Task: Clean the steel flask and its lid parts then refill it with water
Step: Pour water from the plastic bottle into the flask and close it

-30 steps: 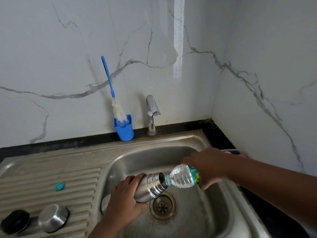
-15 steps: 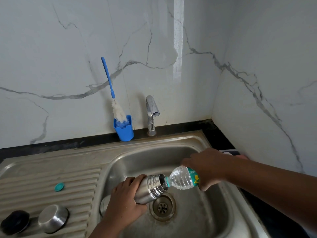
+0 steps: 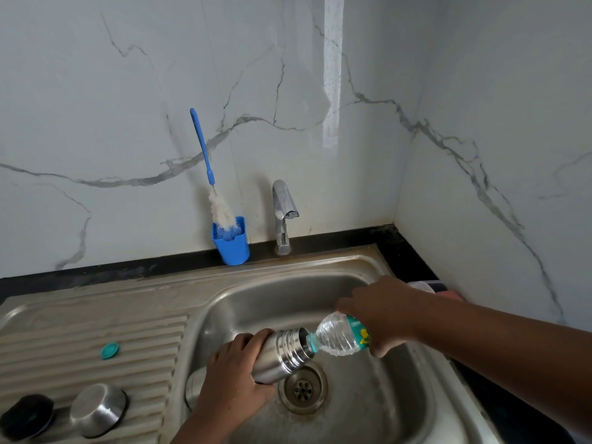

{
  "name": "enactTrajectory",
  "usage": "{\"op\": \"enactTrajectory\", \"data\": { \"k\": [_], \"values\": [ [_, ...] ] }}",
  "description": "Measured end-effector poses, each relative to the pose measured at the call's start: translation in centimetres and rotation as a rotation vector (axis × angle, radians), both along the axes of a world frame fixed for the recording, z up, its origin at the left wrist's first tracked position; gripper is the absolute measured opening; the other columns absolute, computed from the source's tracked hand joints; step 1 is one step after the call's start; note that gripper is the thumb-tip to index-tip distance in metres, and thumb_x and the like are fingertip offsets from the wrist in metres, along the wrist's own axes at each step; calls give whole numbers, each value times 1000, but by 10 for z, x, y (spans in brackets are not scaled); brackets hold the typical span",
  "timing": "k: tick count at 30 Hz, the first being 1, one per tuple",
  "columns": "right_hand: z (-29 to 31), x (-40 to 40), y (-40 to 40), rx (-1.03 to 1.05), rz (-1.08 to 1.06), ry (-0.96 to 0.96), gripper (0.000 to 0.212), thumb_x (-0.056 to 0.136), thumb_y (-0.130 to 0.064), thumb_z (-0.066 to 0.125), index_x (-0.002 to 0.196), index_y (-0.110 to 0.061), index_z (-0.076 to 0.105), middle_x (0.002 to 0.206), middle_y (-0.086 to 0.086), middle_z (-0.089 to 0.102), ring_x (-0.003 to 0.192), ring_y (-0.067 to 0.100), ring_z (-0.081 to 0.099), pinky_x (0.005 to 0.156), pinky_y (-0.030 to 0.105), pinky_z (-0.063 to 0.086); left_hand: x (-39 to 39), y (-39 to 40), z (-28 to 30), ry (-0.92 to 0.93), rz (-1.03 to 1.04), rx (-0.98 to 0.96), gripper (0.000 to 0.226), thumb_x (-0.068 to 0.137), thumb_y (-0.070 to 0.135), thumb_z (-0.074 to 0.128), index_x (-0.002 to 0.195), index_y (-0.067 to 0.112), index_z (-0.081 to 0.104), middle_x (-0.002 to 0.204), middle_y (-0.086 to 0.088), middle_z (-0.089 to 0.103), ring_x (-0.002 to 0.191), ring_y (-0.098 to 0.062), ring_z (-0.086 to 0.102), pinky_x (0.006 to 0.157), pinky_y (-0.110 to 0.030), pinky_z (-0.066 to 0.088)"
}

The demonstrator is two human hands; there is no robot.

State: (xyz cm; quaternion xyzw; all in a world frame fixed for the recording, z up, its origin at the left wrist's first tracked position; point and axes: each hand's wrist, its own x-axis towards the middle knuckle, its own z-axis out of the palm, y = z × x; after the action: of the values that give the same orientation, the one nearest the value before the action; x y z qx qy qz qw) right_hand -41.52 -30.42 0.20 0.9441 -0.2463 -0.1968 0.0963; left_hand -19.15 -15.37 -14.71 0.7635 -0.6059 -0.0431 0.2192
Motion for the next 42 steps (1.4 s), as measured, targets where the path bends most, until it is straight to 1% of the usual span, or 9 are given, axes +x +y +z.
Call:
{"op": "enactTrajectory", "data": {
  "k": [7, 11, 14, 27, 32, 35, 38, 40, 42],
  "values": [
    [3, 3, 5, -35, -1, 52, 82, 72, -40, 78, 140, -27, 34, 126, 3, 57, 110, 22, 57, 93, 39, 44, -3, -1, 2, -13, -12, 3, 84, 44, 50, 55, 126, 47, 36, 104, 15, 58, 93, -19, 63, 79, -37, 46],
    [5, 7, 8, -59, 1, 82, 81, 72, -38, 79, 139, -26, 35, 125, 4, 57, 110, 23, 58, 94, 41, 45, -4, -1, 3, -68, -11, -9, 83, 41, 52, 52, 123, 43, 44, 95, 16, 59, 81, -16, 66, 68, -32, 46],
    [6, 9, 10, -73, -6, 100, 80, 71, -37, 80, 138, -26, 37, 124, 5, 57, 109, 24, 58, 93, 42, 45, -4, 0, 3, -87, -11, -13, 83, 39, 52, 51, 121, 42, 47, 93, 17, 59, 76, -15, 66, 65, -30, 46],
    [20, 26, 25, -136, -15, 220, 70, 74, -28, 78, 134, -20, 43, 124, 7, 57, 109, 27, 57, 89, 40, 41, -8, -1, 7, -73, 5, 33, 83, 37, 52, 51, 119, 42, 49, 91, 16, 59, 75, -15, 67, 64, -33, 51],
    [24, 36, 32, -180, -7, 305, 55, 83, -32, 70, 133, -22, 49, 127, 2, 53, 113, 27, 54, 92, 41, 41, -8, -2, 7, -56, -9, 48, 84, 38, 49, 54, 121, 43, 47, 93, 16, 59, 77, -16, 67, 66, -34, 51],
    [28, 43, 34, -200, -12, 345, 44, 93, -38, 57, 133, -22, 48, 130, 4, 52, 118, 29, 51, 96, 42, 39, -8, -3, 9, -54, -10, 52, 84, 37, 50, 54, 121, 42, 47, 92, 16, 59, 76, -15, 67, 65, -33, 51],
    [31, 48, 38, -259, 42, 354, 33, 97, -38, 48, 124, -20, 54, 122, 6, 58, 110, 29, 55, 89, 42, 40, -8, -4, 10, -62, -10, 45, 83, 38, 51, 53, 121, 42, 48, 92, 16, 59, 76, -15, 66, 64, -33, 51],
    [34, 50, 41, -283, 67, 398, 33, 98, -38, 46, 123, -19, 54, 119, 7, 58, 109, 30, 56, 81, 41, 38, -8, -3, 10, -57, -12, 48, 83, 39, 51, 52, 121, 43, 47, 93, 15, 59, 77, -16, 66, 65, -34, 51],
    [36, 53, 43, -295, 70, 433, 34, 98, -39, 45, 125, -20, 53, 118, 6, 57, 109, 30, 55, 78, 41, 37, -8, -3, 9, -64, -11, 43, 82, 39, 52, 50, 120, 43, 48, 92, 15, 59, 75, -16, 66, 64, -34, 51]
  ]
}}
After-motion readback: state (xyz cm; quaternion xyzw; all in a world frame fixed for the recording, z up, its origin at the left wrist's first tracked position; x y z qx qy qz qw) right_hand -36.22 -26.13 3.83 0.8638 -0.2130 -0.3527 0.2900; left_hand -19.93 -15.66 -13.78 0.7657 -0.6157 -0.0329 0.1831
